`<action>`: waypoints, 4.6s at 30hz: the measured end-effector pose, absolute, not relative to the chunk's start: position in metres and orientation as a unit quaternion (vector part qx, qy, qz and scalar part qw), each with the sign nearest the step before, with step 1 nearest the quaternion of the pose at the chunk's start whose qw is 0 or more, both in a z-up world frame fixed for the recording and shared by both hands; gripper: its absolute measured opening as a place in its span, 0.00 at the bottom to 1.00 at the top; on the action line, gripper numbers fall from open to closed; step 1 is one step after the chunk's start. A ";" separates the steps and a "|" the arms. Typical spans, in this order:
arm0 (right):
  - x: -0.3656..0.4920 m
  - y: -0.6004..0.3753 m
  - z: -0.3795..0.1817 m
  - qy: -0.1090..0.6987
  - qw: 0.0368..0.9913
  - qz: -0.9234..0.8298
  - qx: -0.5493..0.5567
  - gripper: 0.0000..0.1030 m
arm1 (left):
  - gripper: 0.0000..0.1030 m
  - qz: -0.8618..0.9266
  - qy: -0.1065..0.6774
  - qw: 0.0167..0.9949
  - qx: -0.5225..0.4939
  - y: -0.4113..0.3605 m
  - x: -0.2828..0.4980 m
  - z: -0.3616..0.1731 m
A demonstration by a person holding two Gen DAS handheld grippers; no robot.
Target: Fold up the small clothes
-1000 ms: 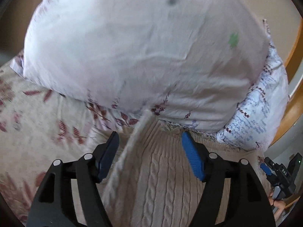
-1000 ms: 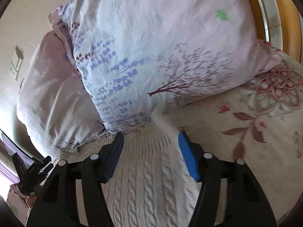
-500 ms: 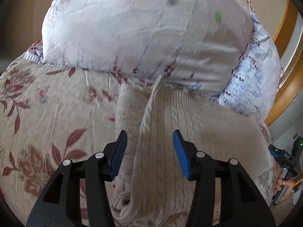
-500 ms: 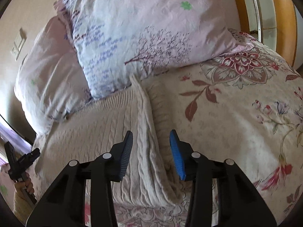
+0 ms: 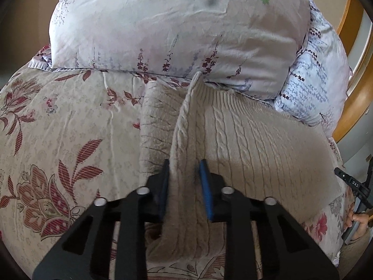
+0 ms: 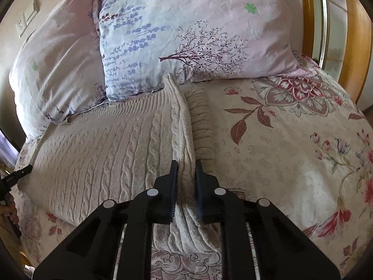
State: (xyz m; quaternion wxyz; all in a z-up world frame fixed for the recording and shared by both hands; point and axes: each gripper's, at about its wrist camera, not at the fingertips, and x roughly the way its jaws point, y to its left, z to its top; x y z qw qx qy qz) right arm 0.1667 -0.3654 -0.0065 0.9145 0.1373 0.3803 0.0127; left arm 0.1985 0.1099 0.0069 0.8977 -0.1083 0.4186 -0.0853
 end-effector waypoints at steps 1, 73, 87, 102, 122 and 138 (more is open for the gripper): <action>0.166 -0.365 -0.005 0.378 0.916 0.012 0.136 0.12 | 0.09 -0.089 0.420 0.896 -0.112 0.110 0.198 0.007; 0.172 -0.269 0.001 0.409 0.911 0.051 0.018 0.78 | 0.68 -0.123 0.427 0.870 -0.212 0.154 0.199 0.024; 0.183 -0.250 -0.001 0.400 0.915 0.052 -0.014 0.79 | 0.66 -0.141 0.451 0.828 -0.302 0.163 0.235 0.001; 0.178 -0.254 -0.001 0.394 0.917 0.059 0.006 0.80 | 0.27 -0.143 0.461 0.802 -0.352 0.154 0.244 -0.009; 0.154 -0.287 0.009 0.366 0.926 0.064 0.063 0.80 | 0.19 -0.234 0.386 0.802 -0.391 0.088 0.234 0.060; 0.140 -0.335 0.009 0.351 0.925 0.068 0.130 0.85 | 0.24 -0.301 0.466 0.769 -0.319 -0.084 0.252 0.016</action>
